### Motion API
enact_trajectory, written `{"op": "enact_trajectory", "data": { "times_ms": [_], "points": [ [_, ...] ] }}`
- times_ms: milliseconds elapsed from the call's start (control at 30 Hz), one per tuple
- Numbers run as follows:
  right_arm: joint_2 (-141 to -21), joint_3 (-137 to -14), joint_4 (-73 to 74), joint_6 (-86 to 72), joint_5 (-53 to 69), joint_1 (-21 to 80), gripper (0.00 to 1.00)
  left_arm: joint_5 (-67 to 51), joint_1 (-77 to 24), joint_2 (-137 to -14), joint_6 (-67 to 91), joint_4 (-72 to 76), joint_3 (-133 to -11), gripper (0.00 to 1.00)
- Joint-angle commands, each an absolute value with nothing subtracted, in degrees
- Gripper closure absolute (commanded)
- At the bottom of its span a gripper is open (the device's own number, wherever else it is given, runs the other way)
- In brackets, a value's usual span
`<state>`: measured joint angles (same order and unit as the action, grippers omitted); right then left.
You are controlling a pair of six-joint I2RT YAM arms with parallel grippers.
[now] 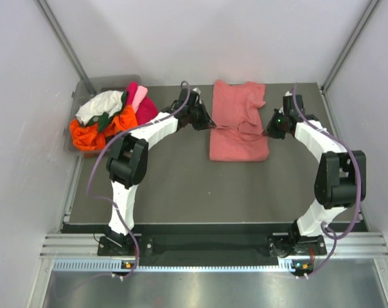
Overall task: Fold and stack the t-shirts
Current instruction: Fold the tshirt
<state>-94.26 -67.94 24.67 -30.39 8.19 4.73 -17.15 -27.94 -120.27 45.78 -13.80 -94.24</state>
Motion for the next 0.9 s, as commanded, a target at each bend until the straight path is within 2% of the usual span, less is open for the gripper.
{"op": "enact_trajectory", "data": {
  "times_ms": [0, 233, 300, 333, 367, 400, 433, 467, 500, 567, 633, 867],
  "points": [
    [-98.0, -75.2, 21.4, -28.8, 10.1, 3.5, 1.0, -19.9, -26.1, -123.0, 43.9, -16.1, -102.0, 1.0],
    [-106.0, -83.1, 22.0, -29.2, 11.5, 1.5, 1.0, -25.2, -23.1, -133.6, 46.3, -16.4, -112.7, 1.0],
    [-108.8, -85.8, 22.1, -29.4, 12.3, 1.2, 0.97, -27.2, -22.9, -136.3, 47.0, -17.3, -117.6, 1.0],
    [-110.5, -86.7, 22.1, -29.4, 13.1, 0.8, 0.92, -29.4, -22.3, -138.8, 47.2, -18.2, -119.4, 0.95],
    [-111.1, -88.1, 22.0, -29.6, 13.6, 0.5, 0.73, -30.3, -22.1, -139.9, 47.1, -19.3, -123.1, 0.85],
    [-111.5, -88.7, 21.5, -29.7, 14.6, 0.4, 0.55, -31.0, -21.8, -140.5, 46.3, -20.6, -124.2, 0.61],
    [-111.6, -88.9, 20.8, -30.0, 14.6, 0.4, 0.39, -31.5, -21.5, -140.2, 45.8, -20.7, -124.6, 0.54],
    [-110.9, -88.6, 20.1, -30.1, 14.2, 0.4, 0.13, -30.3, -21.4, -138.0, 44.5, -21.3, -124.2, 0.31],
    [-110.0, -88.2, 20.1, -30.0, 14.1, 0.5, 0.09, -29.3, -21.4, -136.7, 43.7, -21.3, -123.7, 0.19],
    [-106.3, -85.3, 20.0, -29.5, 13.5, 0.4, 0.07, -27.6, -21.1, -133.8, 41.9, -22.0, -121.7, 0.02],
    [-100.8, -79.7, 19.3, -29.1, 12.5, 0.4, 0.08, -25.9, -21.1, -128.6, 38.9, -24.0, -119.2, 0.01],
    [-86.3, -58.8, 10.4, -29.2, 12.7, 0.4, 0.15, -20.2, -21.1, -109.8, 36.0, -19.0, -93.4, 0.02]
  ]
}}
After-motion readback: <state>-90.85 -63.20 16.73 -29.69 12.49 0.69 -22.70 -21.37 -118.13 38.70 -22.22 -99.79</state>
